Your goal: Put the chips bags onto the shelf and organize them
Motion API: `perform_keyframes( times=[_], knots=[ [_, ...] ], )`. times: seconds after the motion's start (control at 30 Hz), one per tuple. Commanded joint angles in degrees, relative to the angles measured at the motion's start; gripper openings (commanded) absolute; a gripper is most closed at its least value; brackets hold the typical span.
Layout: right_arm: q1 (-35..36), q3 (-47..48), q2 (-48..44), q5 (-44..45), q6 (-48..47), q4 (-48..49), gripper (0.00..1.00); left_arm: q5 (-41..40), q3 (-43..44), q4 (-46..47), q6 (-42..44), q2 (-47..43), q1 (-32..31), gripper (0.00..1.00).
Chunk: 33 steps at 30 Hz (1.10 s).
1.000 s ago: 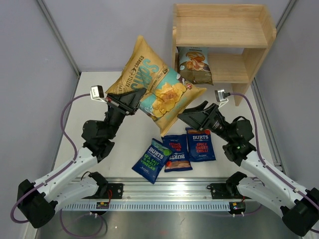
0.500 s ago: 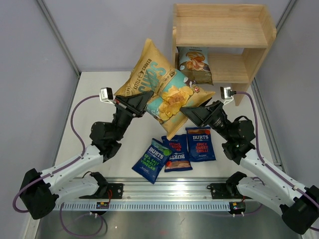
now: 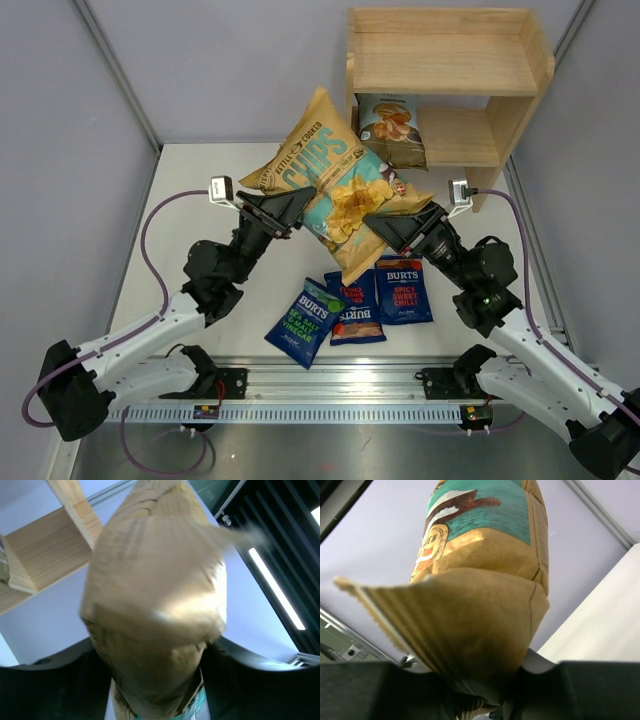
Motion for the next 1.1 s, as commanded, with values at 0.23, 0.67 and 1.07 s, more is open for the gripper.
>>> perform_keyframes(
  times=[0.23, 0.67, 1.07],
  knots=[
    [0.4, -3.4, -2.8, 4.9, 0.3, 1.6, 0.22, -4.6, 0.1, -21.0, 12.3, -7.5, -1.3, 0.99],
    [-1.1, -11.6, -20.4, 23.8, 2.5, -11.3, 0.22, -21.3, -4.1, -56.5, 22.5, -31.1, -0.8, 0.99],
    [-12.2, -16.7, -19.7, 28.9, 12.4, -6.0, 0.2, -15.2, 6.3, -76.3, 34.1, -34.3, -0.9, 0.99]
  ],
)
